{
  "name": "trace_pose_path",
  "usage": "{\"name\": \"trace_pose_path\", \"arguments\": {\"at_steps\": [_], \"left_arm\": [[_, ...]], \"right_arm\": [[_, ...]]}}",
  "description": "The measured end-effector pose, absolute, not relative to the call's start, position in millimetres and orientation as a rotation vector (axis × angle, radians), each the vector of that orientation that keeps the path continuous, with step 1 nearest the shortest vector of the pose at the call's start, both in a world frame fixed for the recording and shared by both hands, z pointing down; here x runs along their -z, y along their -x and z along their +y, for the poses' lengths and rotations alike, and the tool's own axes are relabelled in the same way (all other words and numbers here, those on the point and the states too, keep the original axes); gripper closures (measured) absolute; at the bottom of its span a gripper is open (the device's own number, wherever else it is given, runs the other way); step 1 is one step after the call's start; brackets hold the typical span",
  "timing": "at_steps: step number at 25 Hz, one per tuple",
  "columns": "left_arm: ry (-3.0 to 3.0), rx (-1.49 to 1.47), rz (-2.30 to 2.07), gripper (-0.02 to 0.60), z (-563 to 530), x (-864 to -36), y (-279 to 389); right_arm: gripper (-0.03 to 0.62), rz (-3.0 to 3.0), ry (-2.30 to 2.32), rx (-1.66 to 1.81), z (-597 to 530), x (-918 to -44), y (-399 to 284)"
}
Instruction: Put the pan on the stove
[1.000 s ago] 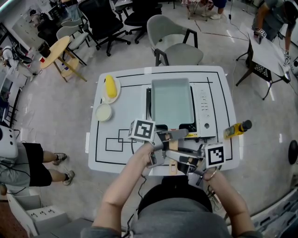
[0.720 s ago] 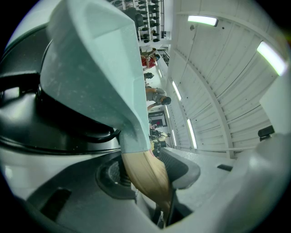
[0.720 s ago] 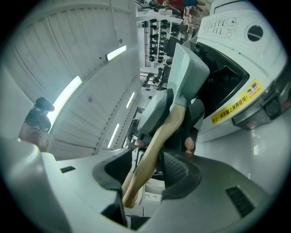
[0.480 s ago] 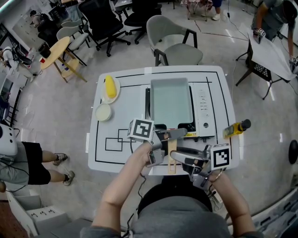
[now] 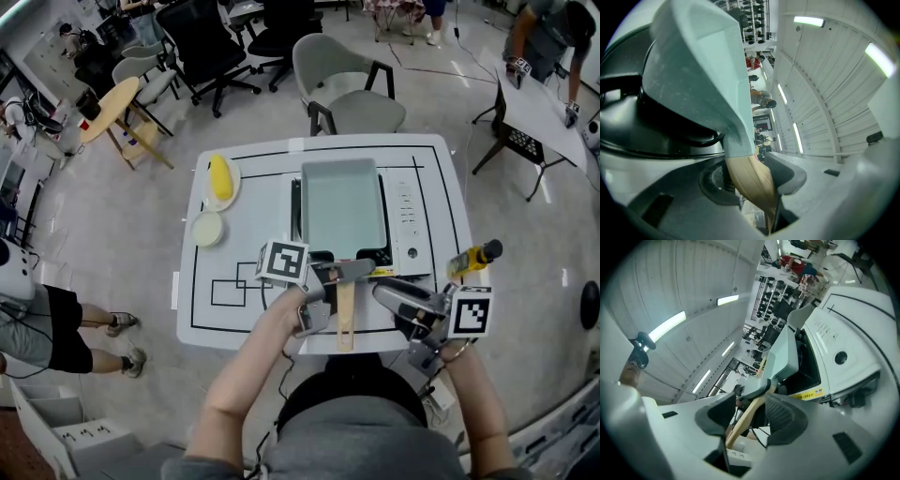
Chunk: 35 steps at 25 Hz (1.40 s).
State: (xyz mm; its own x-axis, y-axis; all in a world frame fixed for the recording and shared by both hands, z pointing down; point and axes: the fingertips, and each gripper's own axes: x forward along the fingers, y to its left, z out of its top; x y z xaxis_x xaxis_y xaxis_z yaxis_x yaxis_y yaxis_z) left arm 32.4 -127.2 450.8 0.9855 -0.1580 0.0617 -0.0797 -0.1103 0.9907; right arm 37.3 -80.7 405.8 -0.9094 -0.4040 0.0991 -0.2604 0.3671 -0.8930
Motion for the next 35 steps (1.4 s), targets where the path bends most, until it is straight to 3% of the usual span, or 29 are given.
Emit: {"name": "trace_pose_path", "arguments": {"at_steps": [16,20,25,35], "left_arm": [[-1.679,0.065,-0.179,0.417,-128.8,-453.3,-32.1],[-1.68,0.064,-0.178,0.417,-128.5,-453.2,-32.4],[-1.678,0.055,-0.181,0.417,-128.5,-455.1,-32.8],[-1.669,0.055,-0.176,0.417,-128.2,-453.3,-33.0]], "right_arm": [[0.473,2.739,1.248,0.823,-131.5,-354.2,-85.1],[0.534,2.764,1.374,0.671,-135.5,-350.9,-89.3],[0.589,2.756,1.502,0.539,-136.7,-349.3,-95.6],[0.591,2.744,1.519,0.547,-134.5,-349.0,-98.2]]}}
